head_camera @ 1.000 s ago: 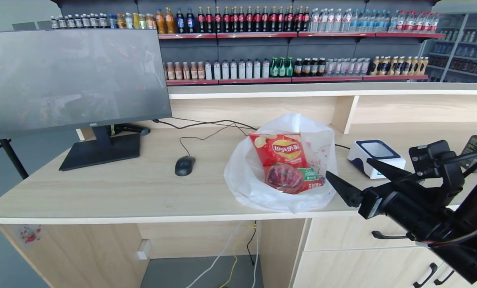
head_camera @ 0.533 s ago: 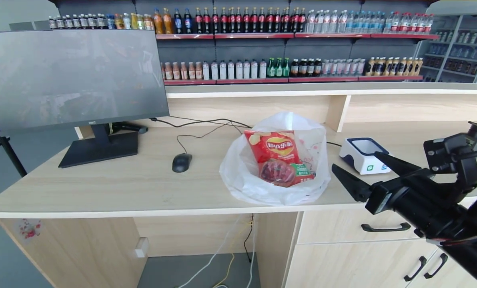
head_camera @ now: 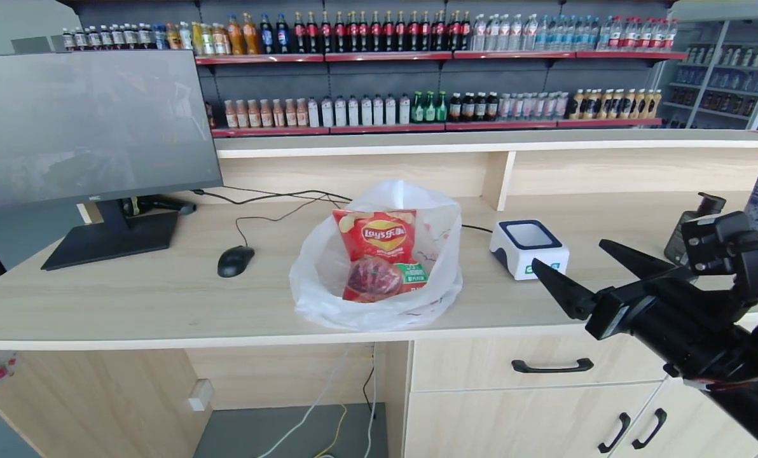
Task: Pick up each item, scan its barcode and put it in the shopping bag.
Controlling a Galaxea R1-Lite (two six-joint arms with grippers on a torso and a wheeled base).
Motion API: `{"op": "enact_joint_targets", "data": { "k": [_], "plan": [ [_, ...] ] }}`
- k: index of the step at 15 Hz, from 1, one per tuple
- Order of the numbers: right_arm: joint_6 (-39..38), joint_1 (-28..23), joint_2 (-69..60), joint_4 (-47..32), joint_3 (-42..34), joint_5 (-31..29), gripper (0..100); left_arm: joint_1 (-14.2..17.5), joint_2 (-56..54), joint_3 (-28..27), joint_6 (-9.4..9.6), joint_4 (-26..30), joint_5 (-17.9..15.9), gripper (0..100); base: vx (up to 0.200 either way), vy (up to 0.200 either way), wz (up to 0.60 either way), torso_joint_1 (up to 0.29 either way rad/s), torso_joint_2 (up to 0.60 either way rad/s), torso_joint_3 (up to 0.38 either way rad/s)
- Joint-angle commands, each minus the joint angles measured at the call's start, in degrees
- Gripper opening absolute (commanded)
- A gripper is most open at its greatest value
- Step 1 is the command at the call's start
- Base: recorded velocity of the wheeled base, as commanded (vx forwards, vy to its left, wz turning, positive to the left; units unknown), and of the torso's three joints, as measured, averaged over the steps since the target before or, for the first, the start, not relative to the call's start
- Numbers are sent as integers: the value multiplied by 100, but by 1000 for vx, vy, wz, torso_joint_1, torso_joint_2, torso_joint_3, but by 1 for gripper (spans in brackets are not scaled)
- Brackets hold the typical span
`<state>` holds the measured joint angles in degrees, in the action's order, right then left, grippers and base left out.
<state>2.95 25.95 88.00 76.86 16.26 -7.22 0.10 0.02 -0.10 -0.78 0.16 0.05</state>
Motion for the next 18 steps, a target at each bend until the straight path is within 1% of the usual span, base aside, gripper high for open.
{"op": "enact_joint_targets", "data": {
  "k": [1,8,12,18],
  "plan": [
    [-49,-29,85,39,9,1,100,-1,6,1,-1,2,4,100,0,-200,0,2,-2,7],
    [-110,-134,147,110,-18,1,100,-1,6,-8,-1,2,4,100,0,-200,0,-1,3,5],
    [-119,-178,147,110,-246,1,100,-1,6,-8,-1,2,4,100,0,-200,0,0,1,-1],
    [-93,-486,542,189,-18,1,100,-1,6,1,-10,2,4,100,0,-200,0,5,2,4]
  ]
}}
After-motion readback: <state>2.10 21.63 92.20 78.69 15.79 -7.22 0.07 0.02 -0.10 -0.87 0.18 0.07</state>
